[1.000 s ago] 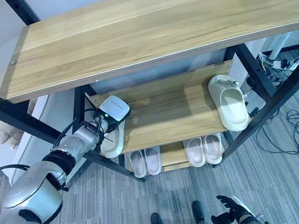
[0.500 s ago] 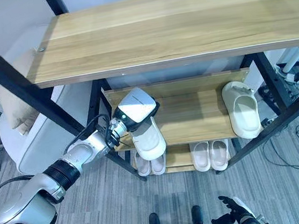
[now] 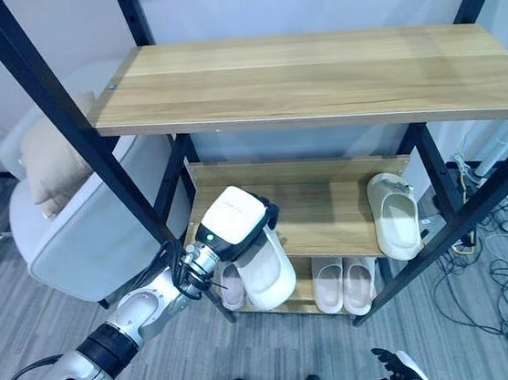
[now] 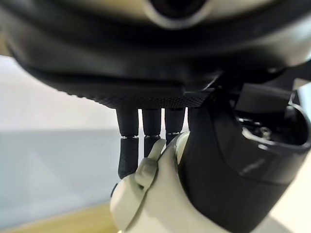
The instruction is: Arrange the slippers neatly on the shoe rack.
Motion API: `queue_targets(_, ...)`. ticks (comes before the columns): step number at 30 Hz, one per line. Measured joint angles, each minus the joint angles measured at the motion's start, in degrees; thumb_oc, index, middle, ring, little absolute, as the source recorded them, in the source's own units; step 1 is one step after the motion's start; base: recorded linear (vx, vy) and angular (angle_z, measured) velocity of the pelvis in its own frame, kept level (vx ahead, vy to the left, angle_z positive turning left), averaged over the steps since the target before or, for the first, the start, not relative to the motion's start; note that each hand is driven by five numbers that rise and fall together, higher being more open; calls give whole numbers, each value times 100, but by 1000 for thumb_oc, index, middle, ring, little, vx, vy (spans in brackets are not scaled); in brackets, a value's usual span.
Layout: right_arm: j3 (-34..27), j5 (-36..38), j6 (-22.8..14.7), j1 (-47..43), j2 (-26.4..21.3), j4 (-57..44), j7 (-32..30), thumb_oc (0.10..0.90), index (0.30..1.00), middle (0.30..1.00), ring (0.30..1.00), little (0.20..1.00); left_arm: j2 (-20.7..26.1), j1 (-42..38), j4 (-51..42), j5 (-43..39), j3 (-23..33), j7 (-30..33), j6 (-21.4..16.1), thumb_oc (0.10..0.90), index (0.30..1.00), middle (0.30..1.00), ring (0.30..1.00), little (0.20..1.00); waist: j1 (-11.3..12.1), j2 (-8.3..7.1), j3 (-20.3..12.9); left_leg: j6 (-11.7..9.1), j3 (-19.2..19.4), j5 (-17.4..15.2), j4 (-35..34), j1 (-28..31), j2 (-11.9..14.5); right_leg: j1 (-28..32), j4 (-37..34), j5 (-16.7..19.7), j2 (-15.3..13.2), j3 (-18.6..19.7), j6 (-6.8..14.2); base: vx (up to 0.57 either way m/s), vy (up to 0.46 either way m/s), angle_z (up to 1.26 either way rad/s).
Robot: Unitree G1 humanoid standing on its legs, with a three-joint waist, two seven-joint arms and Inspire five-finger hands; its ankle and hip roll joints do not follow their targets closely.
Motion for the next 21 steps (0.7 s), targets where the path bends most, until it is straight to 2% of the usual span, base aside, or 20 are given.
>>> queue_targets(1,-7,-8,29,-47,-42,7,-2,800,900,900,900,900,-116,115,-18,-22,29,13,-21,400,300,300,300,300,52,33,-3,329,-176,-104,-219,247,-304,2,1,15,-42,198,29,19,103,-66)
queue_targets(2,-8,-11,38,-82,2,-22,-18,800,900,900,900,900,-156,172,8,-34,29,12,-34,400,300,300,300,300,-16,68,-25,444,-212,-150,-270,358,-347,40,21,67,-53,233,100,45,97,-52)
queue_targets(3,-5,-15,30,-49,21,-79,-18,800,900,900,900,900,-294,187,69,-35,24,12,-34,400,300,300,300,300,-158,92,-37,521,-150,-42,-309,400,-317,93,78,24,-47,218,133,32,80,-21)
queue_targets(5,0,-17,40,52,59,-159,-17,800,900,900,900,900,-391,189,45,-40,26,30,-60,400,300,300,300,300,-224,61,-46,568,-73,17,-451,524,-345,39,180,-16,-85,261,161,-36,37,-11)
queue_targets(6,-9,-12,50,61,78,-158,-21,800,900,900,900,900,-429,184,50,-45,30,55,-42,400,300,300,300,300,-263,73,-43,577,-49,46,-476,527,-335,-82,368,-75,-116,283,219,-69,-30,-21)
queue_targets(7,-193,10,75,16,117,-201,-59,800,900,900,900,900,-417,180,73,-47,31,59,-36,400,300,300,300,300,-347,92,-44,636,15,130,-590,544,-309,-306,752,-223,-161,300,367,-61,-65,-17)
queue_targets(12,-344,9,153,-2,185,-234,-151,800,900,900,900,900,-525,151,212,-118,30,138,63,400,300,300,300,300,-361,110,-58,706,12,161,-709,577,-342,-523,1077,-396,-304,608,462,-40,-204,-2)
queue_targets(14,-341,21,158,-60,196,-234,-154,800,900,900,900,900,-497,143,403,-142,30,201,115,400,300,300,300,300,-357,143,-87,697,-17,180,-781,604,-323,-506,992,-385,-618,1094,516,0,-236,5)
queue_targets(15,-349,34,160,-67,198,-236,-157,800,900,900,900,900,-493,141,459,-146,32,224,122,400,300,300,300,300,-343,147,-94,719,-19,197,-792,611,-331,-499,946,-379,-722,1169,562,89,-397,8)
queue_targets(16,-344,58,160,-91,235,-234,-146,800,900,900,900,900,-470,139,571,-149,39,272,153,400,300,300,300,300,-340,135,-104,619,-29,237,-791,622,-316,-437,776,-295,-1032,1209,712,89,-549,3)
queue_targets(18,-300,120,172,-62,398,-222,-123,800,900,900,900,900,-358,151,795,-135,25,297,211,400,300,300,300,300,-291,14,-169,459,-5,209,-757,685,-277,-165,222,-58,-1286,1181,946,40,-446,4)
queue_targets(19,-217,115,166,35,461,-206,-86,800,900,900,900,900,-327,170,965,-108,21,315,310,400,300,300,300,300,-284,-100,-242,315,-22,117,-702,743,-211,37,-15,192,-1265,1160,1100,9,-502,3)
queue_targets(21,-179,110,178,64,362,-201,-113,800,900,900,900,900,-369,224,1038,-92,38,318,434,400,300,300,300,300,-208,21,-285,125,-85,9,-544,734,126,113,-3,165,-937,1144,932,30,-515,3)
